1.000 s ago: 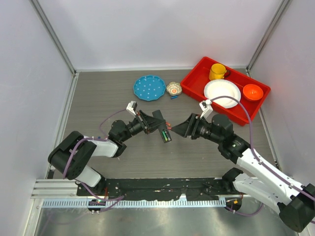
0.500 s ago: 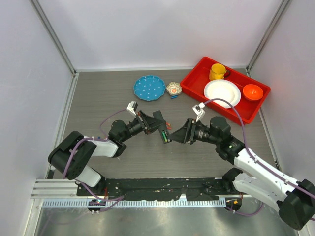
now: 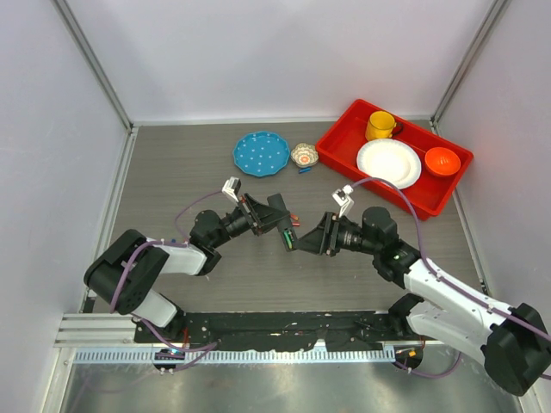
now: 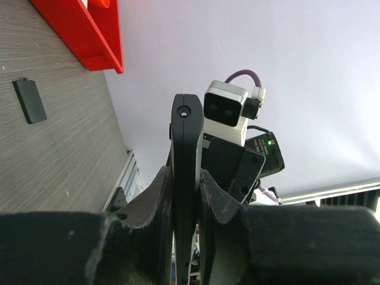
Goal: Load the batteries into the remote control
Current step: Load the battery into the remote control.
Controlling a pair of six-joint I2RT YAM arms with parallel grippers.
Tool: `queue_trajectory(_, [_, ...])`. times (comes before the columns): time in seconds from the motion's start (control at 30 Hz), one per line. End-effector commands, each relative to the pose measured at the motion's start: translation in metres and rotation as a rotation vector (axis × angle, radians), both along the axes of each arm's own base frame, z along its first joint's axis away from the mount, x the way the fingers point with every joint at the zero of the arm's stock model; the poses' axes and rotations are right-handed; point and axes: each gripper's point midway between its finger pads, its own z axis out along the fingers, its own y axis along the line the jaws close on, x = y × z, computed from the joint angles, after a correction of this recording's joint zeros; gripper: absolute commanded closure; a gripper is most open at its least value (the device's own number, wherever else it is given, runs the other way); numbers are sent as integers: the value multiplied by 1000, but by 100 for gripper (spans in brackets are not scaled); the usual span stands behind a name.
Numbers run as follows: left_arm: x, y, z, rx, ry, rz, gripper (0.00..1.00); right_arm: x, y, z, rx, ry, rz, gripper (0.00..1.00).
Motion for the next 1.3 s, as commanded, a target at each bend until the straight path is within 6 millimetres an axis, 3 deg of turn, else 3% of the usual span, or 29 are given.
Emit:
queue_trajectory(0.0, [-15,11,63,-162,-237,-8,100,2,6,16,71,-45,17,43])
queue_trajectory(1.27, [-26,4,66,-171,-247,-30,100,13,9,8,64,-5,-23,54])
